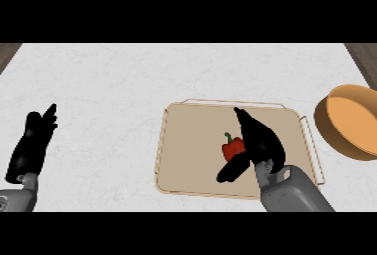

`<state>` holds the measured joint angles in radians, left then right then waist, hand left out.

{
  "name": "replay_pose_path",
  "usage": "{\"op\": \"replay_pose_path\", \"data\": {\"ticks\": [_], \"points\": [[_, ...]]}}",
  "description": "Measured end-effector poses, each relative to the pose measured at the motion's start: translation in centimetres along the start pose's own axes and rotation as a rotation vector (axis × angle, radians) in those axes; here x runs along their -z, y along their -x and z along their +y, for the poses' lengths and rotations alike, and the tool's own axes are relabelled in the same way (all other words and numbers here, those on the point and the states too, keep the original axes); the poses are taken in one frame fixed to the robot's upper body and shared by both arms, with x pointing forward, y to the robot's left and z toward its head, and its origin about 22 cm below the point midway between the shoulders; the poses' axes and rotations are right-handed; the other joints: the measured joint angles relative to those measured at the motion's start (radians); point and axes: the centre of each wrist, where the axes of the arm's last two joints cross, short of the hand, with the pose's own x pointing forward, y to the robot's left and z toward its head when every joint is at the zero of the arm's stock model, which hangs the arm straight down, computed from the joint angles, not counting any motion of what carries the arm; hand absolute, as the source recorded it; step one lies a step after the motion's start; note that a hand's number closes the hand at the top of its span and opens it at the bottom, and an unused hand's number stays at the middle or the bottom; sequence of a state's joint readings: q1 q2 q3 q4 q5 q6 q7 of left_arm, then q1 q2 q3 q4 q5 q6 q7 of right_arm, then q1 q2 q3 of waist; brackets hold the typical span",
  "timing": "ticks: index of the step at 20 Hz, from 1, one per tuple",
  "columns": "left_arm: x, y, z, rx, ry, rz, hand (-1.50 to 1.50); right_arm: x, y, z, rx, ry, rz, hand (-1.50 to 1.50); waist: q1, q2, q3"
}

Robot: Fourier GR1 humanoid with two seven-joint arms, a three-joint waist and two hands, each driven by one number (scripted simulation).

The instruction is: Pick the bell pepper from the tray and place it in the pot

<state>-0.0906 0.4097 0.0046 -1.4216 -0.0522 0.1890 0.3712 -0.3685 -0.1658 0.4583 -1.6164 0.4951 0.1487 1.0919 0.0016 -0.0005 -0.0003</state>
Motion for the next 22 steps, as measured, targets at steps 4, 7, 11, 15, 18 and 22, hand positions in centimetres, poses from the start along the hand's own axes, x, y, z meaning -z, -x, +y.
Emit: {"op": "replay_pose_path", "data": {"ticks": [4, 7, 11, 15, 18, 22], "points": [[-0.1, -0.3, -0.2, -0.001, 0.001, -0.002, 0.00, 1.1, 0.0, 1.4, -0.011, -0.024, 0.027, -1.50, 0.001, 0.000, 0.000], [0.0, -0.5, 0.2, -0.002, 0.001, -0.003, 0.00, 1.9, 0.6, 1.6, -0.002, -0.037, 0.049, -1.50, 0.001, 0.000, 0.000], [0.8, -0.6, 0.4, -0.005, 0.001, 0.003, 0.00, 2.3, 0.2, 1.9, 0.008, -0.048, 0.055, -1.50, 0.000, 0.001, 0.000], [0.4, 0.2, 0.1, -0.004, 0.004, 0.003, 0.00, 3.0, 0.8, 2.6, 0.005, -0.056, 0.070, -1.50, 0.000, 0.000, 0.000], [-0.4, -0.2, -0.1, -0.006, -0.001, -0.001, 0.00, 3.0, 1.1, 3.3, 0.005, -0.061, 0.068, 1.50, 0.003, -0.005, -0.002], [-0.5, -0.9, 0.3, -0.004, -0.006, 0.001, 0.00, 3.2, 1.1, 3.0, 0.010, -0.032, 0.060, 1.50, 0.000, -0.007, -0.005]]}}
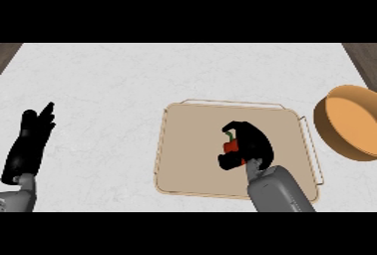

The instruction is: Pick the bell pepper from the tray and place it in the pot

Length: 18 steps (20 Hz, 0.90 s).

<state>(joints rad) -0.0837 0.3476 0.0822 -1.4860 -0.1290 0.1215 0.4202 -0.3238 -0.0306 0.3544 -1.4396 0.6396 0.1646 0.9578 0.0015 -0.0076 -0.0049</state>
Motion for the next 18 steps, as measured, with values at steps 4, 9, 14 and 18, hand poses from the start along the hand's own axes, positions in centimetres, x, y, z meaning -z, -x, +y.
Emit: {"op": "replay_pose_path", "data": {"ticks": [4, 9, 14, 18], "points": [[0.4, 0.6, 0.2, 0.002, 0.004, 0.002, 0.00, 0.3, -0.1, -0.1, -0.047, 0.068, -0.027, 1.50, -0.001, 0.000, 0.000], [1.0, 0.8, 0.1, 0.001, 0.006, -0.001, 0.00, 0.4, -0.2, 0.3, -0.101, 0.140, -0.057, 1.50, -0.001, 0.003, 0.002], [0.9, 1.0, 0.2, 0.001, 0.009, -0.005, 0.00, -0.3, 0.8, -1.3, -0.125, 0.214, -0.072, 1.50, -0.004, 0.005, 0.004], [0.7, 2.0, 1.2, -0.006, -0.037, 0.033, 0.00, 0.1, 8.7, -6.9, -0.217, 0.285, -0.015, 1.50, -0.063, -0.006, 0.006]]}}
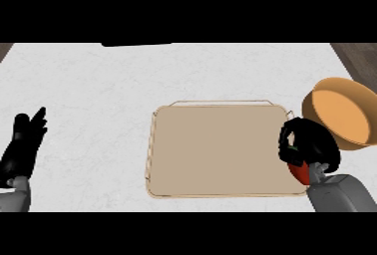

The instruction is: Pick the bell pepper from the tray and place it in the pot

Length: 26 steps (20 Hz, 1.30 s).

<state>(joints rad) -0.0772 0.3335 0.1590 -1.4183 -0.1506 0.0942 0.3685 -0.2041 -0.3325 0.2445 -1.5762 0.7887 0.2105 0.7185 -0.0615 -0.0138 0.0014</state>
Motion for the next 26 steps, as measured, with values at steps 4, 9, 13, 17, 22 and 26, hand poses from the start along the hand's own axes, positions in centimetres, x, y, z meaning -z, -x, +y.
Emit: {"op": "replay_pose_path", "data": {"ticks": [4, 9, 13, 17, 22, 26], "points": [[-0.3, 1.0, 0.8, -0.012, -0.035, 0.034, 0.00, 0.8, 8.2, -4.9, -0.103, 0.085, 0.058, 1.50, -0.056, -0.008, 0.003], [-0.7, 1.8, 1.5, -0.022, -0.055, 0.054, 0.00, -0.3, 15.8, -13.4, -0.114, 0.267, 0.028, 1.50, -0.079, -0.014, 0.004], [-1.0, 2.1, 1.8, -0.026, -0.061, 0.061, 0.00, -2.4, 19.7, -19.6, -0.037, 0.455, -0.079, 1.50, -0.077, -0.017, 0.005], [-1.3, 2.2, 1.8, -0.019, -0.053, 0.056, 0.00, -5.2, 22.5, -24.7, 0.092, 0.621, -0.232, 1.50, -0.064, -0.018, 0.004], [-1.3, 1.6, 1.0, -0.014, -0.026, 0.024, 0.00, -9.9, 27.2, -30.0, 0.158, 0.753, -0.351, 1.50, -0.024, -0.005, 0.001], [-1.0, 0.6, 0.0, -0.003, 0.002, -0.001, 0.00, -13.1, 28.3, -33.0, 0.174, 0.758, -0.398, 1.50, 0.013, 0.004, -0.001]]}}
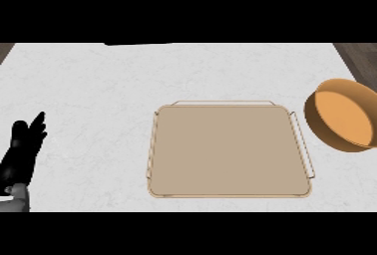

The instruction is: Pick the bell pepper from the tray and place it in the pot

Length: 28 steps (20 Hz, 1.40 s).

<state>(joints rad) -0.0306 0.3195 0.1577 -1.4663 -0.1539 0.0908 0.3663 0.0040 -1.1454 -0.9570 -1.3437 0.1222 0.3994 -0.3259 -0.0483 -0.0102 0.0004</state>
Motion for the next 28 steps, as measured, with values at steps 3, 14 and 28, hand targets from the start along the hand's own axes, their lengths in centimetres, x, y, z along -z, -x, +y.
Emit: {"op": "replay_pose_path", "data": {"ticks": [3, 14, 28], "points": [[0.4, -1.0, -0.2, 0.008, 0.017, -0.019, 0.00, 0.7, -1.4, -2.0, 0.012, -0.038, -0.001, 1.50, 0.019, 0.004, -0.001], [0.7, -2.3, -1.2, 0.020, 0.050, -0.045, 0.00, 5.2, -6.1, 0.5, 0.051, -0.185, 0.072, 1.50, 0.064, 0.013, -0.002], [1.2, -2.3, -2.0, 0.018, 0.053, -0.047, 0.00, 8.0, -6.3, 12.5, 0.155, -0.465, 0.203, -1.50, 0.070, 0.015, -0.001]]}}
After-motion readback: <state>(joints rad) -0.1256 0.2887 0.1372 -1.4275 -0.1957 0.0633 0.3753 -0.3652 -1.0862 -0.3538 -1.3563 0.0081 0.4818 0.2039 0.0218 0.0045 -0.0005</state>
